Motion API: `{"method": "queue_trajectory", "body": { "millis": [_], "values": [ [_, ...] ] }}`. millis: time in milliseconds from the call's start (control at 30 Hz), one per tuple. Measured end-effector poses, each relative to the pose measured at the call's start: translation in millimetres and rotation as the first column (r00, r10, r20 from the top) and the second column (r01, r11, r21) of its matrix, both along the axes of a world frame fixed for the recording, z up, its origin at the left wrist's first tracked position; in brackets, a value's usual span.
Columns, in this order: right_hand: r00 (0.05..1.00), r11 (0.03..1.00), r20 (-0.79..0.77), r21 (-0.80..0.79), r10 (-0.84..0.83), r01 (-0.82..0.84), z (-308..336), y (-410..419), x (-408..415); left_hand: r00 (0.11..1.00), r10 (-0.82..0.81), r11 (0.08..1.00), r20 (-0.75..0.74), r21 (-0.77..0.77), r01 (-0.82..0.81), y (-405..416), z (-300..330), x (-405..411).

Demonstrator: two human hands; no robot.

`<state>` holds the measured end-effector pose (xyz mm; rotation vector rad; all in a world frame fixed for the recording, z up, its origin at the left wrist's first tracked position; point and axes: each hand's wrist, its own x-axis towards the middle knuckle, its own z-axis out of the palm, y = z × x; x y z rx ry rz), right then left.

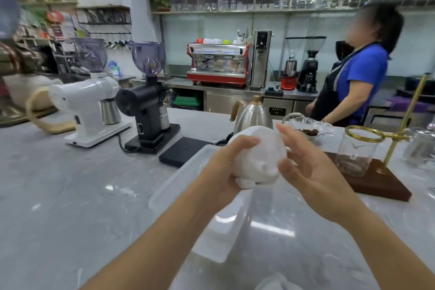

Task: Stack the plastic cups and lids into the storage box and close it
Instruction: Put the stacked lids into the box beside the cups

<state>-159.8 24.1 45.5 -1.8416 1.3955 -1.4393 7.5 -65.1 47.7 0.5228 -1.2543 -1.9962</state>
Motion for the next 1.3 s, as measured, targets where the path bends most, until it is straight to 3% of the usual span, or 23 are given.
{"method": "queue_trajectory", "body": {
  "millis": [233,367,533,800,1167,1300],
  "values": [
    [0.987,0.976,-0.056,0.152,-0.148,0.155,-24,-11,1,0.966,0.146,0.970,0.215,0.161,-0.183,-36,-13,45],
    [0.959,0.948,-0.276,0.285,-0.060,0.141,-45,-17,9,0.937,0.155,0.944,0.312,0.233,-0.234,-48,-30,54],
    [0.860,0.937,-0.506,0.329,0.068,0.120,-58,-19,11,0.867,0.120,0.939,0.484,0.229,-0.257,-58,-47,53],
    [0.844,0.938,-0.529,0.330,0.089,0.108,-60,-20,8,0.786,-0.019,0.974,0.617,0.191,-0.126,-61,-48,45],
    [0.833,0.939,-0.545,0.327,0.099,0.103,-63,-20,5,0.771,-0.021,0.989,0.637,0.127,-0.078,-63,-47,51],
    [0.828,0.937,-0.550,0.336,0.111,0.098,-63,-20,5,0.723,-0.072,0.994,0.687,0.106,-0.002,-66,-43,59]
  ]
}}
